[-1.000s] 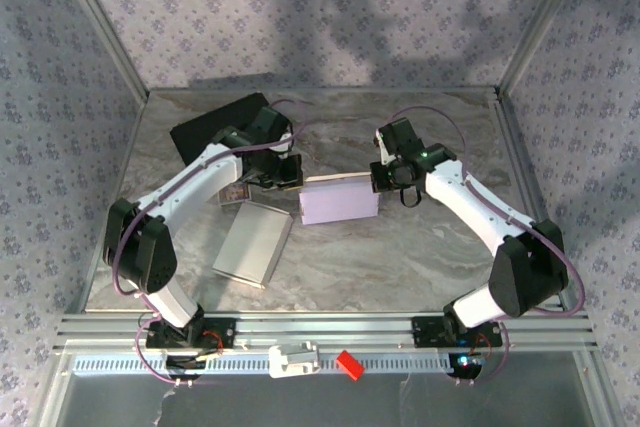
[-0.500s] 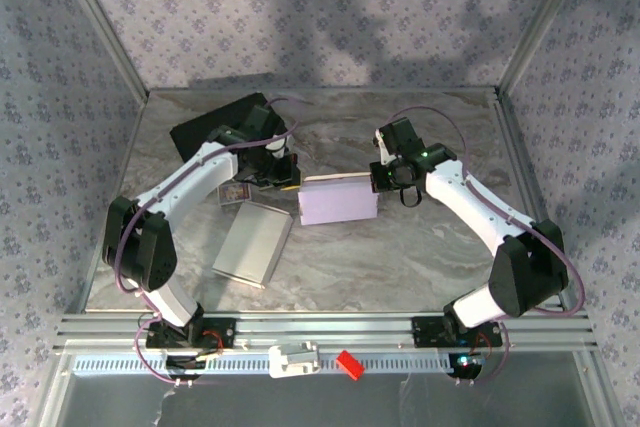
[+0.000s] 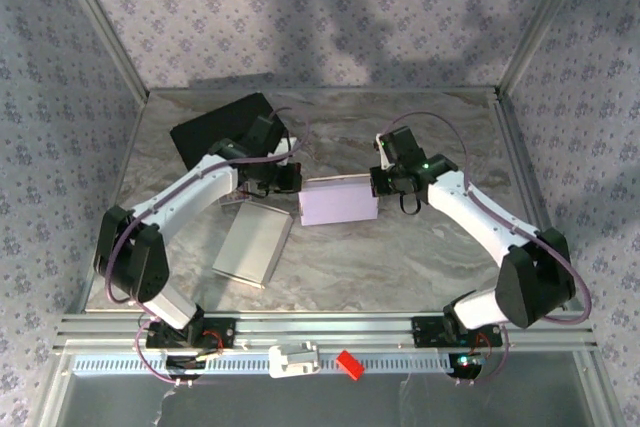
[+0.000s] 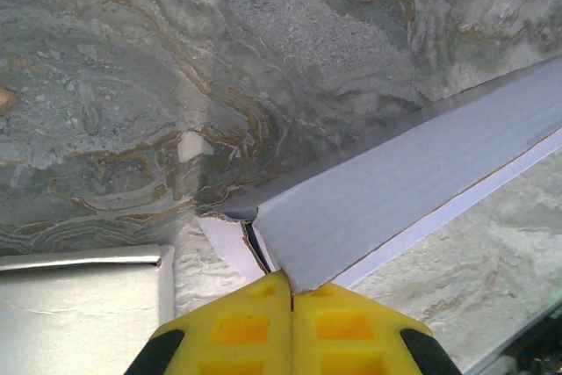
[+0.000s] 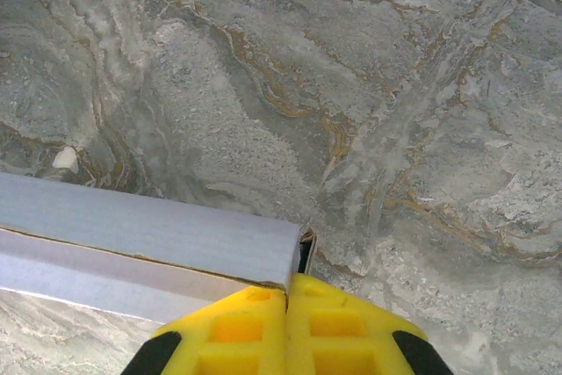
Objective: Fold the paper box
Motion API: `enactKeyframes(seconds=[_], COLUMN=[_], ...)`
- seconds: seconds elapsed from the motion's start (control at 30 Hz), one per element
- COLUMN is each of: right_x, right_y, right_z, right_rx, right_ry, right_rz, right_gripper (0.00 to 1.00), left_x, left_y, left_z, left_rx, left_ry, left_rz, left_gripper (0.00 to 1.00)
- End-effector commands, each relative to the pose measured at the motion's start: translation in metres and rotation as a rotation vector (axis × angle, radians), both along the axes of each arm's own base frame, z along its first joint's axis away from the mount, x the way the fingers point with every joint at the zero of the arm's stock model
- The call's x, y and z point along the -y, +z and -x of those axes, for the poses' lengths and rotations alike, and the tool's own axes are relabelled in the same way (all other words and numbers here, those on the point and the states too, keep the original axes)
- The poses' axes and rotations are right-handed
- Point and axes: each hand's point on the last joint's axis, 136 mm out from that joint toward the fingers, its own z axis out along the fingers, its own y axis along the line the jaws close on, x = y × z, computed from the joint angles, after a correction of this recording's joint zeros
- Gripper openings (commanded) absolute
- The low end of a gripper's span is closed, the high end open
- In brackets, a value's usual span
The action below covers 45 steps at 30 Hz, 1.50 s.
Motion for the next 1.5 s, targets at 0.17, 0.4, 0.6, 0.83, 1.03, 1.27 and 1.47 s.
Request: enactKeyframes(seconds=[0.17,0.4,0.6,0.83,1.03,1.27,1.47], right_x=[-0.007,-0.007,-0.006,-0.004,0.008,0.027,0.035], right_y=[-0.006,0.002,0.012,0.023,0.027,0.027,0.041], right_z=[0.022,0.036,0.056,0.071,0.073,0.074,0.068], right_rx=[-0.031,-0.051,-0.09,-0.152,-0.211,-0.213,-0.226], right_ry=[0.037,0.007,-0.055,-0.147,-0.269,-0.348,-0.619], right_rz=[-0.02,-0.07,-0.183,-0.333,-0.418,-0.405,-0.638], right_gripper=[0.0,0.24,0.46,0.54,0.57,0.58,0.61], left_x=[0.003,0.002,0.001,0.002,0.005,0.006,0.006], left_y=[-0.029,-0.04,-0.043,-0.046,-0.044,-0.045,-0.044], left_z=[0.039,0.046,0.048,0.05,0.049,0.051,0.052], left_rx=[-0.025,-0.013,-0.018,-0.03,-0.026,-0.028,-0.024], left_ry=[-0.095,-0.071,-0.057,-0.049,-0.044,-0.046,-0.043], left_rz=[-0.105,-0.162,-0.175,-0.183,-0.182,-0.188,-0.195], left_gripper=[0.0,0.0,0.0,0.0,0.0,0.0,0.0])
